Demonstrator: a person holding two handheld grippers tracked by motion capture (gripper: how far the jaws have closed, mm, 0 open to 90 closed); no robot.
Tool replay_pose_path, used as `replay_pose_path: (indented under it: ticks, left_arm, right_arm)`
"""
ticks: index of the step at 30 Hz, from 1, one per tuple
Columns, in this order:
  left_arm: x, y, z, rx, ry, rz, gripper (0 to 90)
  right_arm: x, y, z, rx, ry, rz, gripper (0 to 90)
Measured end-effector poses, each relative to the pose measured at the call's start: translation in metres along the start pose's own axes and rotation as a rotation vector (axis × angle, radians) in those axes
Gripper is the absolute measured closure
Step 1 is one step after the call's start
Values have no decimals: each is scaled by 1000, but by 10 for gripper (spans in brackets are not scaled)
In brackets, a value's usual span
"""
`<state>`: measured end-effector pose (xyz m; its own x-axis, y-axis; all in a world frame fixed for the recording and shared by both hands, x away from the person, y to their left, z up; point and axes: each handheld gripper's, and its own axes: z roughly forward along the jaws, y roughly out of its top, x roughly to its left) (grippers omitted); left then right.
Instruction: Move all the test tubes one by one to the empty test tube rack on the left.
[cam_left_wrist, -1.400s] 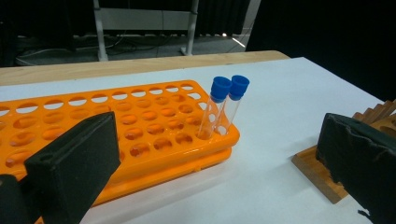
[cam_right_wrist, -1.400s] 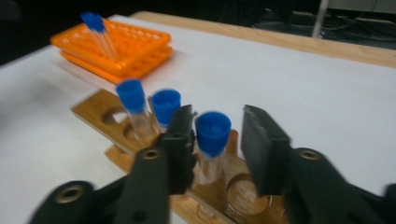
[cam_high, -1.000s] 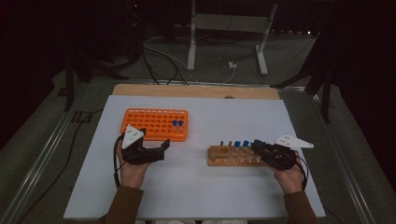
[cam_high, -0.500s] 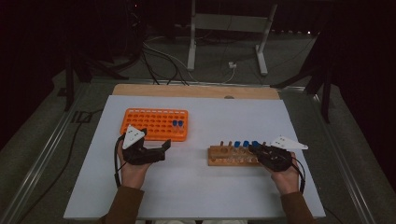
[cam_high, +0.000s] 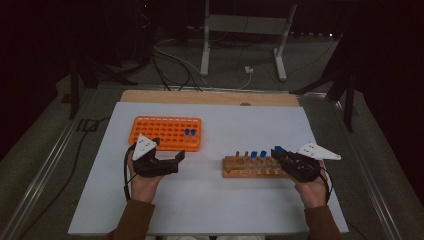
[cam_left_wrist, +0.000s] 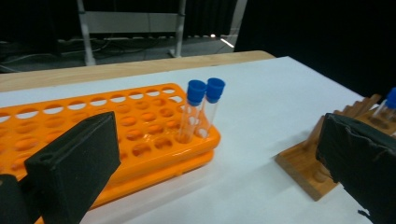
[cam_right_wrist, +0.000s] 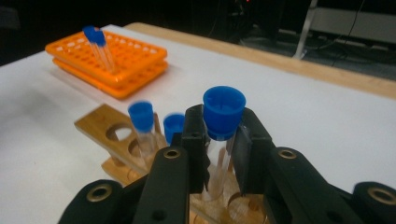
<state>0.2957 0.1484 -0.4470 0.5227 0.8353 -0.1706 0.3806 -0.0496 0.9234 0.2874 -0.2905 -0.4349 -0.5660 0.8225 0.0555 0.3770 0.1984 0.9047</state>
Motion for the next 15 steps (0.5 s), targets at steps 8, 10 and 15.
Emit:
replay_pose_path:
  ticks: [8, 10, 15]
  left_arm:
    - [-7, 2, 1, -11, -32, 13, 8]
    - [-9, 2, 2, -13, -37, 14, 8]
    - [-17, 6, 2, -22, -59, 26, 8]
  right_arm:
    - [9, 19, -19, -69, -16, -20, 770]
    - [12, 24, -23, -74, -6, -30, 770]
    - [17, 27, -24, -56, 28, -53, 770]
